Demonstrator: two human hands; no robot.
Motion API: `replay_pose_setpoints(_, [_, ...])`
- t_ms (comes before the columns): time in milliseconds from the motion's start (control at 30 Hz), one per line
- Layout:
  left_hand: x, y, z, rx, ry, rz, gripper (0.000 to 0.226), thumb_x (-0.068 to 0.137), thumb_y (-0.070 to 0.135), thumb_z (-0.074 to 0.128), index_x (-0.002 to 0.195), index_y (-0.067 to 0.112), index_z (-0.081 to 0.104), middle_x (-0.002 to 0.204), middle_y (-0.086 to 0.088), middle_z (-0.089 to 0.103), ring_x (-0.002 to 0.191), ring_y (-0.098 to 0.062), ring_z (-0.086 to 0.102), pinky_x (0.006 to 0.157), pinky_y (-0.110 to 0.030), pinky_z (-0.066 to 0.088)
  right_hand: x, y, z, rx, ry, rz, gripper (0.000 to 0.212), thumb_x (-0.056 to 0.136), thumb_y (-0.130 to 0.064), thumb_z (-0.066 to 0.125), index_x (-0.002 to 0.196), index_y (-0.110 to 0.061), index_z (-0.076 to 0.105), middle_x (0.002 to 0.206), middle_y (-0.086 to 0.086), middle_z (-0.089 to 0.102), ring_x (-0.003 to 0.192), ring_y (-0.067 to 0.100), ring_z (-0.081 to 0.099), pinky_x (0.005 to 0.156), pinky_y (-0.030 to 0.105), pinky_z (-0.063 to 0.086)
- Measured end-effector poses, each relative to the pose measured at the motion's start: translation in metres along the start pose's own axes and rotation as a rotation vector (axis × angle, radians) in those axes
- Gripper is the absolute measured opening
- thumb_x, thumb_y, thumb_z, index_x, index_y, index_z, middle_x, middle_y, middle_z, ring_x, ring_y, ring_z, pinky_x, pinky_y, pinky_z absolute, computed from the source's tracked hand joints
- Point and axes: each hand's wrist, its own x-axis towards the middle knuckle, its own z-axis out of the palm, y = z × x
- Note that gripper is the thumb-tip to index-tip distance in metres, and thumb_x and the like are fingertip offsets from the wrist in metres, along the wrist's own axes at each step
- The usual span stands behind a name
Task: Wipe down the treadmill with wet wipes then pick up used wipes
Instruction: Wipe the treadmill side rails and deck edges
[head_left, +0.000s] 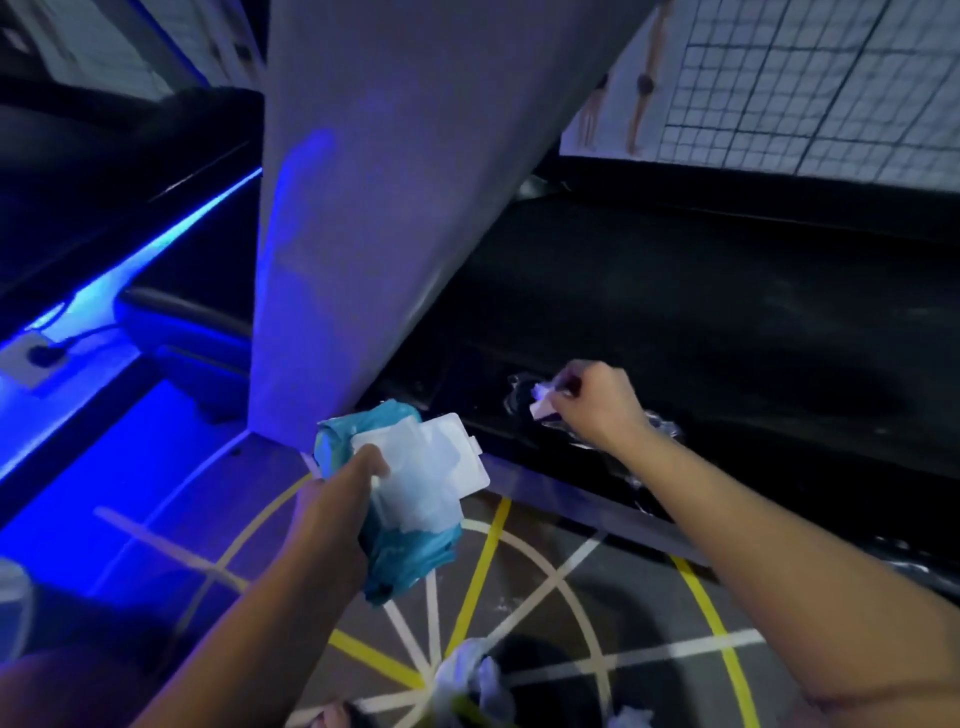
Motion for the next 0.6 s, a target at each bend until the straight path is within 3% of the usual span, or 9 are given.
replay_pose_setpoints(100, [0.002,0.004,-0.006,0.028,0.033,-0.013,0.02,0.083,0.007,0.062,0.102,0.003,0.067,0.081,-0.018,0.069,0.063,-0.033,0.067,0.045,-0.033,0.053,0.011,-0.012,0.028,-0.039,-0.008,-0.137,0.004,0.079,-0.012,0.073,0.076,-0.01,0.072,0.078,0.003,0.067,0.077,0.023,0.062,0.066,0.024,0.037])
replay_pose_setpoints(167, [0.003,0.006,-0.009,0.042,0.053,-0.028,0.01,0.084,0.006,0.063,0.094,0.005,0.065,0.075,-0.017,0.065,0.056,-0.032,0.064,0.041,-0.031,0.051,0.015,-0.009,0.05,-0.09,-0.058,-0.204,0.008,0.078,-0.01,0.074,0.071,-0.008,0.073,0.082,0.009,0.072,0.082,0.03,0.067,0.073,0.03,0.048])
replay_pose_setpoints(267, [0.002,0.01,-0.01,0.035,0.02,-0.04,0.007,0.086,0.003,0.062,0.093,0.006,0.062,0.08,-0.017,0.065,0.063,-0.033,0.064,0.038,-0.029,0.051,0.013,-0.006,0.068,-0.145,-0.108,-0.266,0.008,0.083,-0.01,0.072,0.076,-0.009,0.075,0.085,0.009,0.072,0.085,0.028,0.069,0.079,0.036,0.052])
replay_pose_setpoints(467, [0.009,0.011,-0.01,0.047,-0.014,-0.064,0.009,0.089,0.005,0.063,0.097,0.007,0.059,0.086,-0.018,0.069,0.066,-0.033,0.069,0.04,-0.031,0.053,0.036,-0.009,0.075,-0.093,0.0,-0.277,0.012,0.085,0.002,0.066,0.088,-0.003,0.076,0.093,0.013,0.073,0.092,0.033,0.066,0.082,0.038,0.051])
replay_pose_setpoints(533, [0.013,0.012,-0.011,0.034,-0.009,-0.075,0.01,0.089,0.004,0.062,0.097,0.008,0.06,0.086,-0.018,0.07,0.066,-0.034,0.07,0.042,-0.033,0.054,0.04,-0.009,0.074,-0.109,-0.047,-0.22,0.015,0.09,0.002,0.062,0.095,0.002,0.076,0.102,0.018,0.071,0.099,0.034,0.065,0.085,0.03,0.049])
replay_pose_setpoints(600, [0.017,0.013,-0.011,0.015,-0.02,-0.079,0.012,0.089,0.004,0.062,0.099,0.008,0.06,0.088,-0.019,0.071,0.07,-0.036,0.071,0.047,-0.035,0.056,0.037,-0.009,0.07,-0.123,-0.102,-0.156,0.014,0.091,-0.001,0.063,0.096,0.002,0.076,0.104,0.018,0.069,0.099,0.028,0.065,0.079,0.016,0.043])
